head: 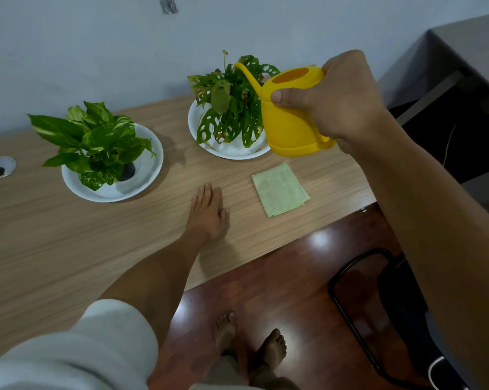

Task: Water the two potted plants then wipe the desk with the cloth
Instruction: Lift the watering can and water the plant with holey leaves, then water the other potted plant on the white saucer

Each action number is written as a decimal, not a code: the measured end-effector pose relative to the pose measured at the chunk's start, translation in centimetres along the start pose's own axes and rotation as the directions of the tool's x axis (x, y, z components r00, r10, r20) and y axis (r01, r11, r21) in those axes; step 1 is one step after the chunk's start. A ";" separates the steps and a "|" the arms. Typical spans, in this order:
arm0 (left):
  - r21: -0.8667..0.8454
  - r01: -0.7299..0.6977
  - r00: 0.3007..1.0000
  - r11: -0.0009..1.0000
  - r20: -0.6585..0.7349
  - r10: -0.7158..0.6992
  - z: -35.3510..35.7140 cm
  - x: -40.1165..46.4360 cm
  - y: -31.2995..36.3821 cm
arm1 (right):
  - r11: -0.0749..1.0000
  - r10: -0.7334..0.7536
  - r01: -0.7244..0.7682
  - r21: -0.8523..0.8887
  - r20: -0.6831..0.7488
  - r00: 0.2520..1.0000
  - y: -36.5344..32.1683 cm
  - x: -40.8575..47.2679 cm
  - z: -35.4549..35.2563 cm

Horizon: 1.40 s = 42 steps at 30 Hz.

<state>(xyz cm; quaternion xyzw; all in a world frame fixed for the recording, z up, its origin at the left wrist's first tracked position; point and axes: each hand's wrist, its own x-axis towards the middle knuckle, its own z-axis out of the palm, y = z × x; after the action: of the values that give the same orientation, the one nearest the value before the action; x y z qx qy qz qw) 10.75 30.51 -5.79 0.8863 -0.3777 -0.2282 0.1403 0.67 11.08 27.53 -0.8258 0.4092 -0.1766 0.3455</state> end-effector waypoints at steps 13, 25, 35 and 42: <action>-0.007 -0.006 1.000 1.000 0.000 0.006 0.0 0.2 -0.2 | 0.999 0.036 -0.037 -0.021 -0.024 0.999 1.8 -0.2 -0.8; 0.013 0.047 0.998 0.999 -0.035 -0.046 -1.5 -2.2 -1.7 | 0.994 0.024 -0.019 0.111 -0.041 0.999 1.8 -2.6 1.2; -0.012 0.241 0.968 0.970 -0.068 -0.242 -0.9 -8.0 -6.9 | 0.985 -0.108 0.098 0.138 0.062 0.992 -1.9 -4.9 2.6; -0.037 0.315 0.944 0.948 -0.091 -0.317 -0.6 -10.5 -8.4 | 0.962 -0.230 0.206 0.178 0.126 0.965 -4.6 -6.9 5.5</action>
<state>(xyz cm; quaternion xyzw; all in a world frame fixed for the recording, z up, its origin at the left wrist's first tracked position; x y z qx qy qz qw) 9.77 43.94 -5.66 0.9437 -0.2210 -0.2092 0.1296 2.24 20.87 26.94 -0.8455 0.2735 -0.1859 0.4193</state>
